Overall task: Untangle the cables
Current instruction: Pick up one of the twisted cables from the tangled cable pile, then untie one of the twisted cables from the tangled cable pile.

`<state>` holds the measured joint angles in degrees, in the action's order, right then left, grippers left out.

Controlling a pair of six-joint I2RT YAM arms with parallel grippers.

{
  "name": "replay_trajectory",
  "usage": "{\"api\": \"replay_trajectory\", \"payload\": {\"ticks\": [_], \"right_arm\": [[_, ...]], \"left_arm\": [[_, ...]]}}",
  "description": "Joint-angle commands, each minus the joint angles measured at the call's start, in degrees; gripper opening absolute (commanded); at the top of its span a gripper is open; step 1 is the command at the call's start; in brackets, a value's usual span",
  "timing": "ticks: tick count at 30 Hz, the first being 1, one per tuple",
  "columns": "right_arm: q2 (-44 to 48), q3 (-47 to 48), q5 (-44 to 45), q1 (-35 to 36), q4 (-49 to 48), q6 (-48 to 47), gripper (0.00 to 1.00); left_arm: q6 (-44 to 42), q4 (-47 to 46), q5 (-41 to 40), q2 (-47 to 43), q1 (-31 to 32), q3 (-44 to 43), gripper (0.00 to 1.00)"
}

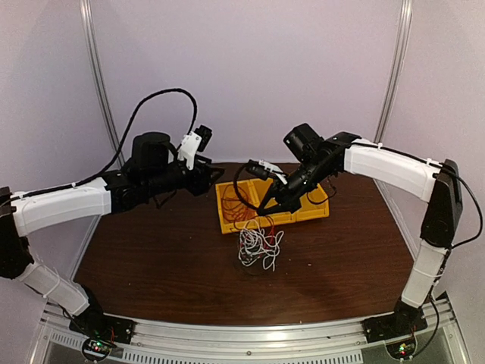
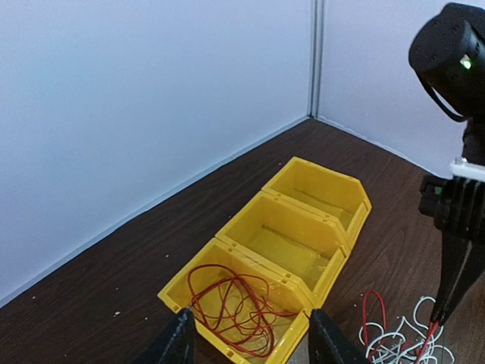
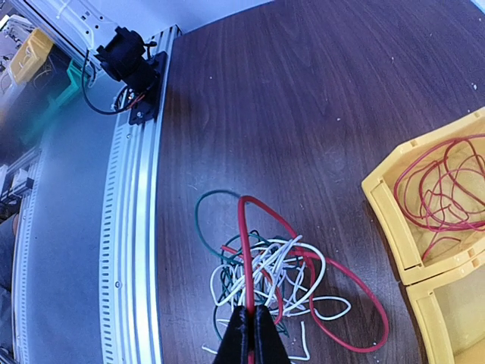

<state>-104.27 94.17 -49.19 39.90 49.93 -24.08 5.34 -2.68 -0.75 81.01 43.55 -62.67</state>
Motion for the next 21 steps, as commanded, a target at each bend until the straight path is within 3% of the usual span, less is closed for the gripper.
{"api": "replay_trajectory", "payload": {"ticks": [1,11,17,21], "right_arm": [[4.72,-0.12,-2.29,0.41,1.31,-1.69,0.00],[11.59,-2.14,-0.48,0.30,-2.52,1.11,0.00],[12.48,-2.76,0.00,0.35,-3.75,2.39,0.00],[12.77,-3.05,0.50,0.33,-4.53,2.87,0.00]], "left_arm": [[-4.25,-10.14,13.57,-3.05,1.29,4.69,0.52],[-0.80,-34.52,15.64,-7.07,10.01,18.43,0.56],[4.44,-45.75,-5.28,-3.61,17.70,23.91,0.58],[5.46,-51.24,-12.98,-0.63,21.47,24.85,0.62]]}}
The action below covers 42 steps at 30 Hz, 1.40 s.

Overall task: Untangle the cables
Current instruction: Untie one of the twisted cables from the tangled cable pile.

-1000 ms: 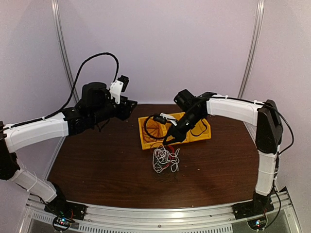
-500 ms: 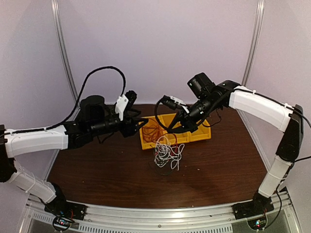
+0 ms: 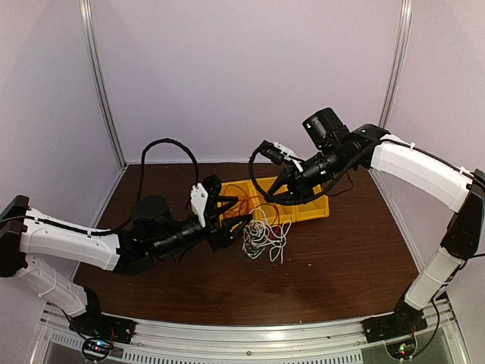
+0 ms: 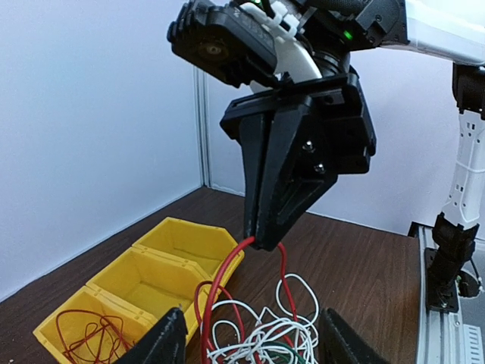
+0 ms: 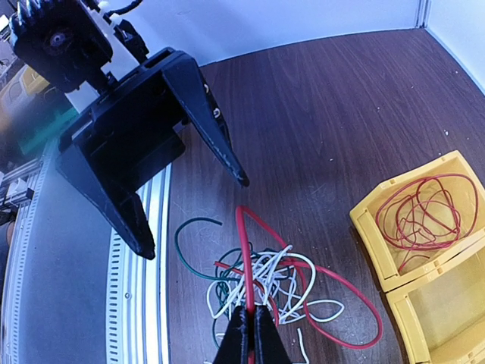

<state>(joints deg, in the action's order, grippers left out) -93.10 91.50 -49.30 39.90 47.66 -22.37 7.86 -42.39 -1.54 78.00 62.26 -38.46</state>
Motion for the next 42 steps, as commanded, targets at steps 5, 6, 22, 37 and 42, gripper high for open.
{"api": "replay_trajectory", "payload": {"ticks": [5,6,22,37,42], "right_arm": [[1.64,-0.62,0.10,0.35,-2.85,1.34,0.00],[1.69,-0.57,-0.03,0.35,-2.87,1.37,0.00],[2.96,3.60,-8.19,0.43,0.65,-0.60,0.00],[11.23,25.27,-20.91,-7.48,0.21,3.44,0.00],[11.91,29.23,-23.72,-11.66,-0.62,5.16,0.00]], "left_arm": [[10.76,-10.97,-21.72,7.24,3.57,-1.94,0.69],[12.65,-11.12,-23.59,8.81,3.65,-2.34,0.70],[21.71,-16.89,-36.75,29.72,3.83,-12.17,0.67],[24.55,-8.06,-40.61,34.33,3.83,-9.30,0.65],[25.33,-4.23,-41.95,32.82,3.81,-7.87,0.64]]}}
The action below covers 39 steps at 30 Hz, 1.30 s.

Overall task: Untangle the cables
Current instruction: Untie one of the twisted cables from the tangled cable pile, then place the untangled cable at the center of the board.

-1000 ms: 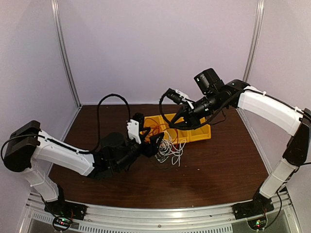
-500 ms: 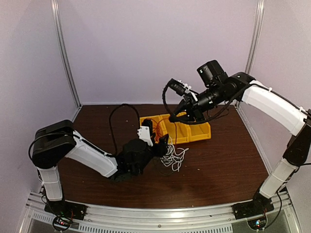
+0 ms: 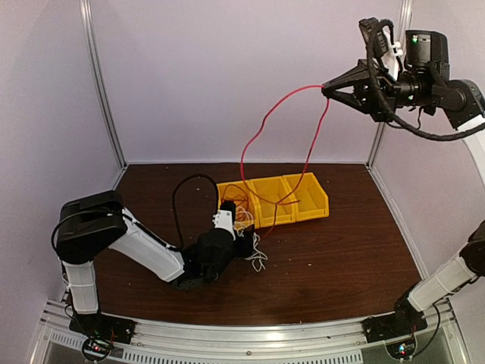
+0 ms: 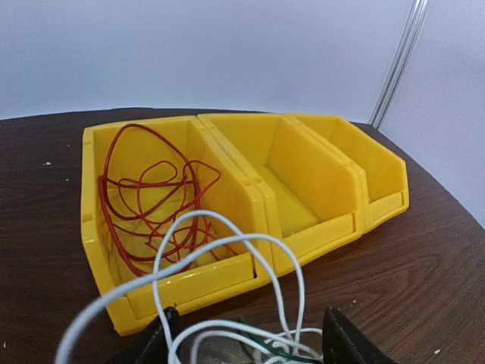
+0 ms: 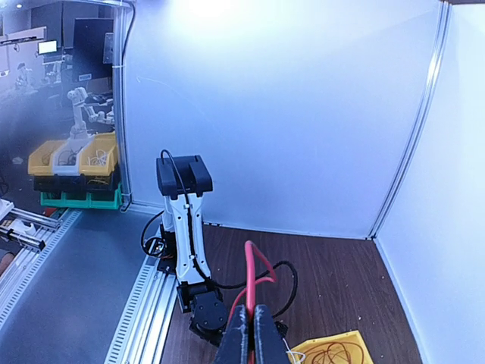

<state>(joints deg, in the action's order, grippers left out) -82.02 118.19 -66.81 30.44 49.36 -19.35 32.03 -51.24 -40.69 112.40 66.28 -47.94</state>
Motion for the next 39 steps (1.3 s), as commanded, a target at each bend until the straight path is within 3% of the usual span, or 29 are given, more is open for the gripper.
{"api": "replay_trajectory", "payload": {"ticks": [1,14,18,24,32,34,39], "right_arm": [[1.08,2.75,-6.68,-2.78,-2.27,2.27,0.00],[4.52,4.32,-9.10,-9.94,-6.71,6.01,0.00],[7.16,-3.79,-9.31,-11.62,-15.13,10.40,0.00],[9.11,-12.69,-5.87,-14.47,-18.56,11.72,0.00],[10.81,-19.60,0.54,-15.41,-19.34,10.57,0.00],[11.11,-21.12,1.00,-15.41,-19.51,10.36,0.00],[12.15,-26.25,3.17,-15.41,-19.19,8.17,0.00]], "left_arm": [[1.57,5.37,-3.18,-1.94,-0.27,2.01,0.64],[3.46,12.55,-5.83,-11.23,-0.36,8.69,0.64],[-1.37,9.60,-2.63,-15.45,-0.41,10.73,0.65],[-9.07,8.34,1.87,-21.59,-0.36,11.25,0.66],[-16.46,21.94,1.88,-28.71,-1.04,3.89,0.78],[-18.18,24.40,4.41,-30.20,-1.96,2.09,0.78],[-24.21,25.43,20.55,-33.69,-3.78,-0.52,0.78]]}}
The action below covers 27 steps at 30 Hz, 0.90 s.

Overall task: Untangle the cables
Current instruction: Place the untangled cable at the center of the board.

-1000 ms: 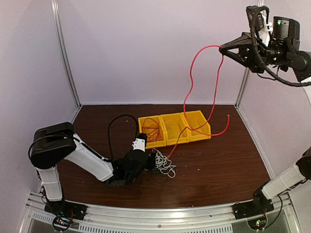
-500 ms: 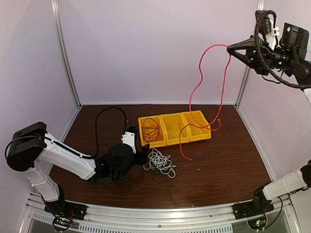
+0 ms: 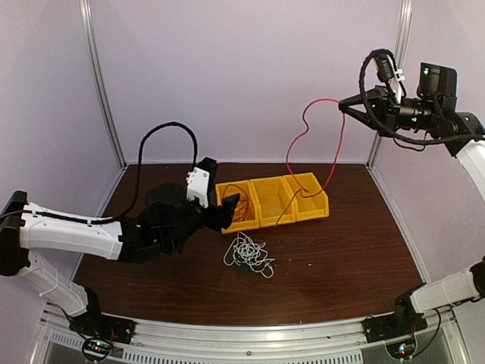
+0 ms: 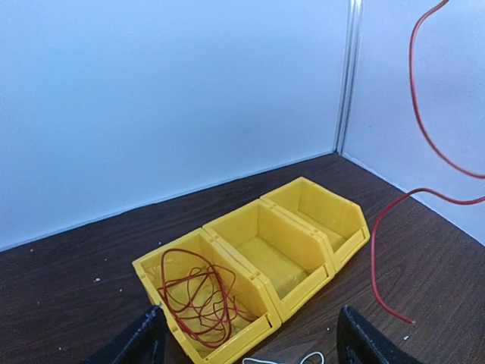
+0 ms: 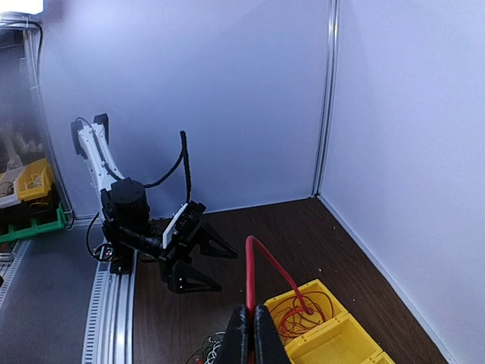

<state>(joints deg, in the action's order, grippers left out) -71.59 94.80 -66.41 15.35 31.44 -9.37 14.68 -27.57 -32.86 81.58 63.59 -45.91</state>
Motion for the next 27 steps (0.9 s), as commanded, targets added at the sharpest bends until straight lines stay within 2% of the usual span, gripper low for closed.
{"api": "replay_trajectory", "payload": {"ticks": [1,6,9,12,16,21,27], "right_arm": [[2.14,-3.87,3.21,-0.33,-1.04,-2.12,0.00],[4.39,-10.46,4.64,-0.41,1.49,-4.45,0.00],[6.91,-18.01,6.21,-0.71,2.76,-6.39,0.00],[9.24,-26.82,9.81,-2.12,6.67,-12.29,0.00],[10.86,-35.27,12.63,-8.12,12.27,-20.47,0.00],[9.49,-39.31,16.53,-12.76,17.99,-29.73,0.00],[7.68,-41.92,19.94,-13.15,20.90,-35.74,0.05]], "left_arm": [[-7.94,1.74,14.72,-3.07,-1.10,-3.17,0.78],[-9.66,2.57,18.04,-1.86,-1.10,-6.95,0.77],[-9.67,2.62,18.79,0.11,-1.10,-8.73,0.77],[-9.67,2.45,21.27,2.82,-1.12,-10.52,0.76],[-9.67,2.17,25.50,6.58,-1.10,-12.57,0.76],[-8.27,4.08,29.82,13.10,-1.13,-16.94,0.75],[-4.30,6.52,33.82,22.28,-1.18,-23.48,0.73]]}}
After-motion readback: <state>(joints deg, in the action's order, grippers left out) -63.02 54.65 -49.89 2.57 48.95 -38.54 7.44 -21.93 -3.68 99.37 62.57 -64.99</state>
